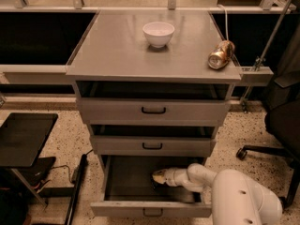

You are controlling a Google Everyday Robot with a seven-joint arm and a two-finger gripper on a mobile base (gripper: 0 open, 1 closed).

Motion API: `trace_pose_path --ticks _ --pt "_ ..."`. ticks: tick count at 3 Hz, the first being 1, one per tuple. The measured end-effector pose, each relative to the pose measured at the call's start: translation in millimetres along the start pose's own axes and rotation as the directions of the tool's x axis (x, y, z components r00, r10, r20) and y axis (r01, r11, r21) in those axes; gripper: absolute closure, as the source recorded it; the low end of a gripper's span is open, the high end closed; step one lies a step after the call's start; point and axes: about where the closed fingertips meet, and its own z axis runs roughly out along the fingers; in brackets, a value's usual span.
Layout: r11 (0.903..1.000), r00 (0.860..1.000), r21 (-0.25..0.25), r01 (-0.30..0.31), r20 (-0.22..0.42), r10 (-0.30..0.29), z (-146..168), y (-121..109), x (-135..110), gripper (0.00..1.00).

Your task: Place rxbar chocolate into bottom drawer

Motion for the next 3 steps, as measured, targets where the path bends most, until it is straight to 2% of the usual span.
trace_pose_path --ticks 2,3 --pt "1.0000 1.000 0.000 0.000 0.000 0.000 0.0 0.0 0.0 0.12" --pt "1.0000 1.000 0.000 0.000 0.000 0.000 0.1 0.1 0.0 0.00"
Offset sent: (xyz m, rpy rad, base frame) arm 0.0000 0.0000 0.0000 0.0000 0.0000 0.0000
